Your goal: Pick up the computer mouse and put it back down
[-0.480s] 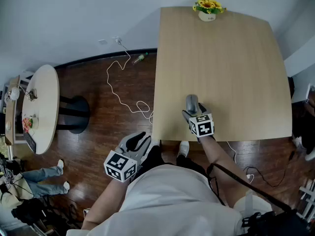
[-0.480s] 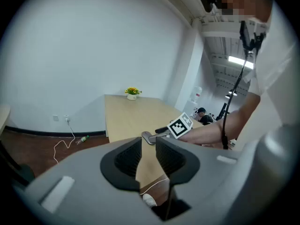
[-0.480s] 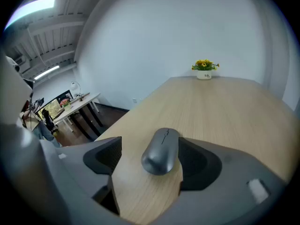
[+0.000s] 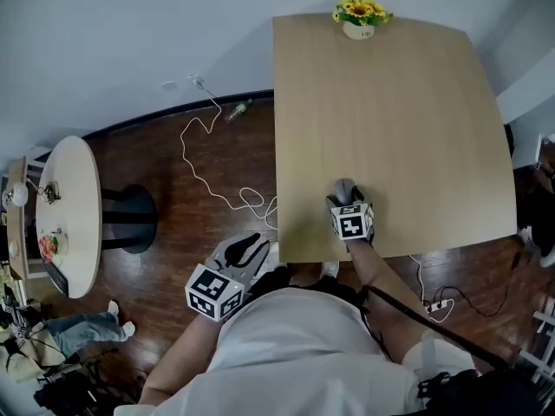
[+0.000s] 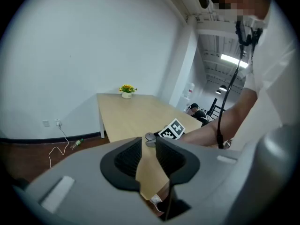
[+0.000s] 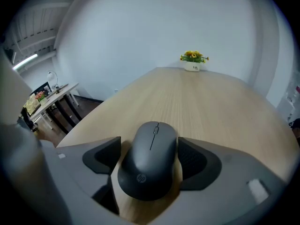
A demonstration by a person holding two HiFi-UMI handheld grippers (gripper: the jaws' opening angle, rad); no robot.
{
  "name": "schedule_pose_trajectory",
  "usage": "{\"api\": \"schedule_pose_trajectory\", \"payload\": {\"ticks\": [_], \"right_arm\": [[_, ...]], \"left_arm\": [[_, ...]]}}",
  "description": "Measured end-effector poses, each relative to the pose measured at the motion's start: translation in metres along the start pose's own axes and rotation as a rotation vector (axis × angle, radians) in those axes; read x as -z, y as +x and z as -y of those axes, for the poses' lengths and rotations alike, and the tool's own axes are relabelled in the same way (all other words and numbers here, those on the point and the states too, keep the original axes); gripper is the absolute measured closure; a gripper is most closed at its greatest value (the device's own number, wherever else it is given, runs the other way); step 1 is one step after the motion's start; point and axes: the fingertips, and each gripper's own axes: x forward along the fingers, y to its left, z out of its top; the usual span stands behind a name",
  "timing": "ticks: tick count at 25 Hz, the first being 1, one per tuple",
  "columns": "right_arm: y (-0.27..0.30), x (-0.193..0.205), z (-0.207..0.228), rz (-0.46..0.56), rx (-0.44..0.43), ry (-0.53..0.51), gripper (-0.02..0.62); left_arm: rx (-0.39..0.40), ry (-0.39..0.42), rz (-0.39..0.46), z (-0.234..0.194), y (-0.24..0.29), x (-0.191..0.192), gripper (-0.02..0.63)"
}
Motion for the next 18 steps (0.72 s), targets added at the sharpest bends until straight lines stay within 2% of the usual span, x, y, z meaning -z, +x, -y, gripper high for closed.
{"api": "schedule_pose_trajectory", "payload": {"ticks": [3, 5, 6, 13, 18], "right_arm": [[0.001, 0.000, 0.003, 0.019, 0.013, 0.014, 0.227], [0.000, 0.000, 0.006, 0.013, 0.021, 0.038, 0.282], [0.000, -0.001, 0.008, 0.007, 0.024, 0.046, 0.287], [-0.010, 0.000, 0.008, -0.019, 0.005, 0.089, 0.293], [-0.051, -0.017, -0.002, 0.021, -0.045, 0.104, 0.293]], "left_arm": [[0.013, -0.009, -0.007, -0.015, 0.001, 0.001, 0.545], [0.028, -0.007, -0.011, -0.021, 0.002, -0.001, 0.545], [0.036, -0.002, -0.011, -0.023, 0.003, -0.003, 0.545], [0.090, 0.039, 0.010, -0.029, 0.010, -0.016, 0.545], [0.134, 0.050, 0.044, -0.026, 0.012, -0.023, 0.545]]}}
